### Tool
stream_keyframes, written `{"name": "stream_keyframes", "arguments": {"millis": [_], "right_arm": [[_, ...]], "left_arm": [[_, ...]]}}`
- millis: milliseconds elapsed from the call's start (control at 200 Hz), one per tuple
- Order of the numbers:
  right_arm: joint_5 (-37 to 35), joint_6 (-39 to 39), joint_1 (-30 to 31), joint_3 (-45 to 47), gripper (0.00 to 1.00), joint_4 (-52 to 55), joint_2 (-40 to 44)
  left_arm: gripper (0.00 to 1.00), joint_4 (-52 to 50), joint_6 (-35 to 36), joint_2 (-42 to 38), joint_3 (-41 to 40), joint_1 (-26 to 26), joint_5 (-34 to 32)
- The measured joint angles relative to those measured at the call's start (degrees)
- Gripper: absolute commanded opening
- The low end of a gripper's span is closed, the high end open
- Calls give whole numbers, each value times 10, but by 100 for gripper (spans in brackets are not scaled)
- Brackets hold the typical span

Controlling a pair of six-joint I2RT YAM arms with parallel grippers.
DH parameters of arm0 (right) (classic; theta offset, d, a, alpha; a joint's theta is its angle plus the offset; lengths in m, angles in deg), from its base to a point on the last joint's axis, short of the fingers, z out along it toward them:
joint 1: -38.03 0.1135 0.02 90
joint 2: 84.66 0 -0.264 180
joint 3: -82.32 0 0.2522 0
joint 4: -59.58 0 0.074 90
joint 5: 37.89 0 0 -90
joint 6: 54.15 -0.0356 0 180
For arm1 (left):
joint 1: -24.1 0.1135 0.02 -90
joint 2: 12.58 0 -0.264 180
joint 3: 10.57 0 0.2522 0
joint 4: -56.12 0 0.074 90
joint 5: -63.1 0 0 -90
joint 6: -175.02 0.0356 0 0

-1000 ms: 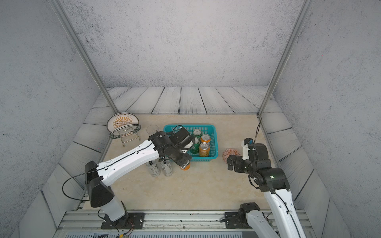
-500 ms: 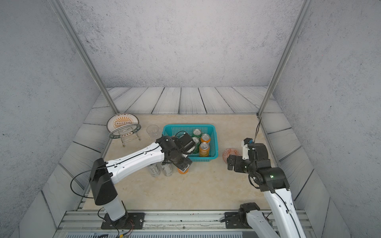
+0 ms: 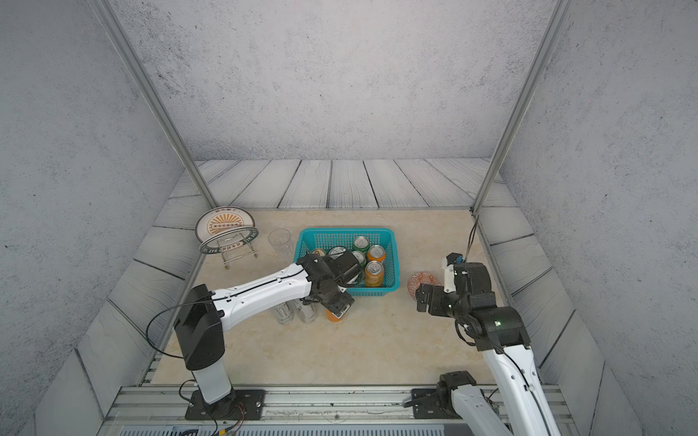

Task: Take out the drinks from the basket
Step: Place the drink at the center of the board.

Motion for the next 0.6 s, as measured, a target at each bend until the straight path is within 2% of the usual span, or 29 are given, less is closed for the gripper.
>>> {"name": "stream_keyframes", "arguments": {"millis": [601], "right_arm": [[0, 0, 0, 6, 99, 0, 0]], "left_arm": [[63, 26, -4, 18, -19, 0, 0]]}}
